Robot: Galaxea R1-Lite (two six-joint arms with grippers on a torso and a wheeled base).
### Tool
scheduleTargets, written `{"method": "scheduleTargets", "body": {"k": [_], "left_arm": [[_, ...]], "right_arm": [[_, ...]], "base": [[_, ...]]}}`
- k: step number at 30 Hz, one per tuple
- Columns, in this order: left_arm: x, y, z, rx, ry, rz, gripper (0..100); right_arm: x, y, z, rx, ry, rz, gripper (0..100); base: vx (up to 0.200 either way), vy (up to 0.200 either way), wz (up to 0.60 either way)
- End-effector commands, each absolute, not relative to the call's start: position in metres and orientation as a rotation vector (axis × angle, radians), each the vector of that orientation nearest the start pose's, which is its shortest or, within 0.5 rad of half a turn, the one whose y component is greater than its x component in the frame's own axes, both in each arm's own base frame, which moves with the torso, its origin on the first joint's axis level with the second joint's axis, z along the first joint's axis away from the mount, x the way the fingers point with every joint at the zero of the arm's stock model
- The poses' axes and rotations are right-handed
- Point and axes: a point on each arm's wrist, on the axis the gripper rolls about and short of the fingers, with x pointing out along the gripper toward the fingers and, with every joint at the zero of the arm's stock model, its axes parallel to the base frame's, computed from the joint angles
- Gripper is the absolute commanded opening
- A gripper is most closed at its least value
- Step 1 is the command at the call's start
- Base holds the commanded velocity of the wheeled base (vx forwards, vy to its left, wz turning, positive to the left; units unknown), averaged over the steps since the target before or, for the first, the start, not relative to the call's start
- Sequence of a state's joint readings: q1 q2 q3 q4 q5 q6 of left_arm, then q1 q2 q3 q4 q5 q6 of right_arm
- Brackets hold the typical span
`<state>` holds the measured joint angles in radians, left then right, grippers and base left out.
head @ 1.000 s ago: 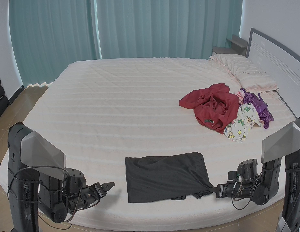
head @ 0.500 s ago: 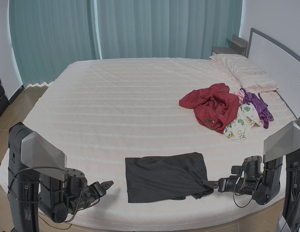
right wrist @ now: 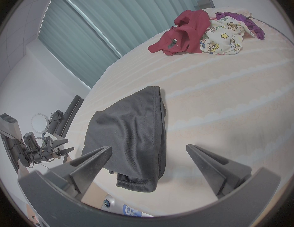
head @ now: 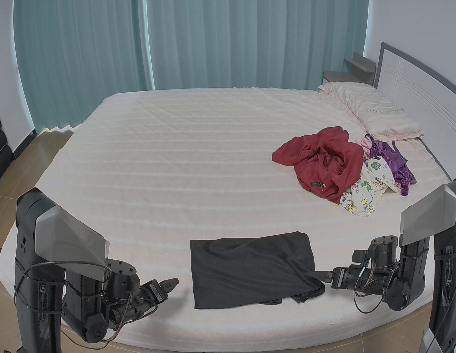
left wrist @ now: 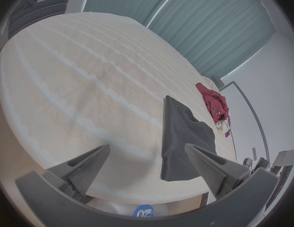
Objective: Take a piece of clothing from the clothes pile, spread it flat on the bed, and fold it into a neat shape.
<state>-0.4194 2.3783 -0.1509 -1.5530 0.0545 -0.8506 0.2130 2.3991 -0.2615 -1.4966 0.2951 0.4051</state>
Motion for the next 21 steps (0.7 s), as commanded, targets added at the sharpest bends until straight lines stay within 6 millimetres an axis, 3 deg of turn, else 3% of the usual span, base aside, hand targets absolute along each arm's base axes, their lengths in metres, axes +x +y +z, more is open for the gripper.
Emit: {"method": "scheduleTargets", "body": {"k": [1,4,16,21], "left_arm": [[0.23,-0.101,-0.04,-0.655,0.744,-0.056,100],[0.23,-0.101,-0.04,-0.657,0.743,-0.057,100],[0.229,-0.103,-0.04,-0.654,0.744,-0.06,100],[0.229,-0.104,-0.04,-0.653,0.745,-0.061,100]], "right_arm": [[0.265,0.065,-0.049,0.409,0.745,0.353,100],[0.265,0.065,-0.049,0.411,0.746,0.354,100],[0.289,0.071,-0.05,0.528,0.7,0.332,100],[0.302,0.082,-0.053,0.523,0.688,0.361,100]], "base": [[0.2,0.0,0.0],[0.2,0.0,0.0],[0.0,0.0,0.0],[0.0,0.0,0.0]]}}
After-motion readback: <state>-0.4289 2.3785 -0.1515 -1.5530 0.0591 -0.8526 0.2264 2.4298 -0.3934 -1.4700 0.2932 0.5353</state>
